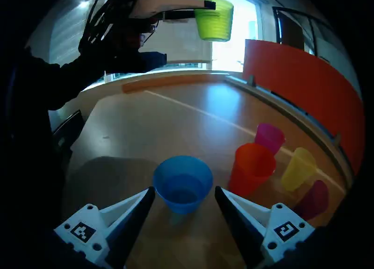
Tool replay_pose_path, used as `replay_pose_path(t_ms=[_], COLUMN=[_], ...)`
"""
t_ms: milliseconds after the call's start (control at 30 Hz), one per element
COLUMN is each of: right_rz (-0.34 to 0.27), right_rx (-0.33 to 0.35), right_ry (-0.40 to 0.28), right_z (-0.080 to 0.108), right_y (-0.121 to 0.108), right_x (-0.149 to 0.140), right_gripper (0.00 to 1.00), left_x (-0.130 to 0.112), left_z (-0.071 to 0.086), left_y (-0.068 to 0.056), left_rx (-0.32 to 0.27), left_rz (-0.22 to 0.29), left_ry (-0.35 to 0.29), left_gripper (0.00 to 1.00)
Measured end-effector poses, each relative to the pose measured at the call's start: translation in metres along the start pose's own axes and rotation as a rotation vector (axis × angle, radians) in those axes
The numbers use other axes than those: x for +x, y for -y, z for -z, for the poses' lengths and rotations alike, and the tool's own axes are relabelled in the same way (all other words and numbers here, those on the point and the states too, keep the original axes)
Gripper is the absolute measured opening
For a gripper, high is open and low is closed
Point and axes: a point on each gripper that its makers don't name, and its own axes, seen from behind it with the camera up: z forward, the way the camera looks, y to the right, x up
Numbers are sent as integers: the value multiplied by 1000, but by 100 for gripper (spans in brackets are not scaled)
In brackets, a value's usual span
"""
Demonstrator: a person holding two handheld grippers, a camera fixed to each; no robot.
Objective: Pour water
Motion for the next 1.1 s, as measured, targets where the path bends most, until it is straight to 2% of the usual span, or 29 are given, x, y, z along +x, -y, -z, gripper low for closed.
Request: replay_pose_path(t_ms=[400, 800, 1100], right_rz=[12, -7, -27], right_rx=[13, 11, 0], right_ry=[1, -10, -34], right_z=[-18, -22, -24], right_y=[4, 2, 2], right_x=[1, 2, 3], right_gripper=[100, 92, 90], left_x=[-1, -1, -4], left_z=[2, 3, 2], left_y=[3, 4, 5], left_rx=[4, 4, 7], left_rz=[2, 5, 4], left_ry=[-2, -3, 2], left_gripper=[88, 88, 88])
